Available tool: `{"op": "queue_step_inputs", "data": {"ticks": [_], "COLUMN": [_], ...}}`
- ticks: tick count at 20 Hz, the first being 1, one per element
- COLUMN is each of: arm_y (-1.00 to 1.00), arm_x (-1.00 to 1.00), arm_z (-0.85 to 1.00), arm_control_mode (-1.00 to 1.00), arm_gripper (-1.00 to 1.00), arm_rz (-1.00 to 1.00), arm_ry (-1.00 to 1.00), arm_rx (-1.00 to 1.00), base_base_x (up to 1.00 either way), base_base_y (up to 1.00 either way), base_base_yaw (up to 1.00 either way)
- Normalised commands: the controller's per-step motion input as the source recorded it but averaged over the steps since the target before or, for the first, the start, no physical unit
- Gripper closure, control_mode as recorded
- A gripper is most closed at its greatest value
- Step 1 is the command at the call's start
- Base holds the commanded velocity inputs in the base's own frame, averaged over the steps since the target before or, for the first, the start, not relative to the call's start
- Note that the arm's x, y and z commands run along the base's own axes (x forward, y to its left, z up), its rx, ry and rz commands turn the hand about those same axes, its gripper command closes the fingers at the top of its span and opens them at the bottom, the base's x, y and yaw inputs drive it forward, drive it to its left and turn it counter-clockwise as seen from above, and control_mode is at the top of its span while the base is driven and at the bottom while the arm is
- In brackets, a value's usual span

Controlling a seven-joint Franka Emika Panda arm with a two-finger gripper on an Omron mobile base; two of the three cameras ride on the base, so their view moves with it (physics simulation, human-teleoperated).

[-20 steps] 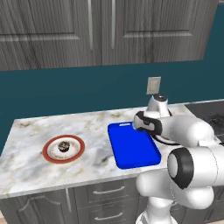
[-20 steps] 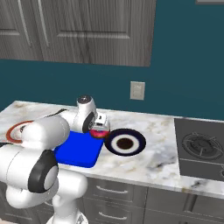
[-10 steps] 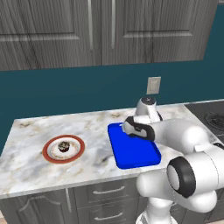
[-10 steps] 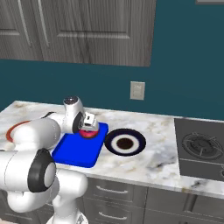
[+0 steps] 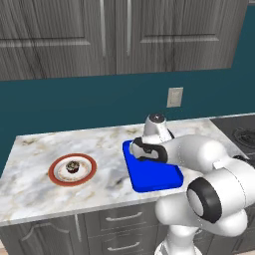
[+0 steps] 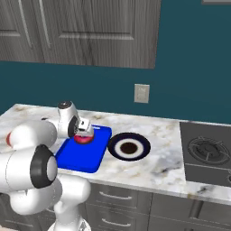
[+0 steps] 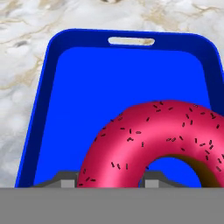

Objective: Move the dessert items from the plates to the tray.

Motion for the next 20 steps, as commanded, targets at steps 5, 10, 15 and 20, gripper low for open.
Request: {"op": "queue_step_inputs", "data": {"ticks": [5, 10, 15, 20], "arm_y": [0.00, -0.02, 0.00, 0.00], "arm_x": [0.31, 0.35, 0.18, 0.09], "arm_z": [-0.28, -0.06, -0.13, -0.20], "arm_control_mode": [-1.00, -1.00, -1.00, -1.00], "arm_gripper": [1.00, 1.00, 1.00, 1.00], "arm_rz": [0.00, 0.00, 0.00, 0.00], "arm_ry": [0.01, 0.02, 0.00, 0.00], "arm_rx": [0.00, 0.00, 0.00, 0.00], "base_base_x": [0.00, 0.00, 0.00, 0.00], "base_base_y": [0.00, 0.00, 0.00, 0.00], "base_base_yaw": [0.00, 0.00, 0.00, 0.00]}}
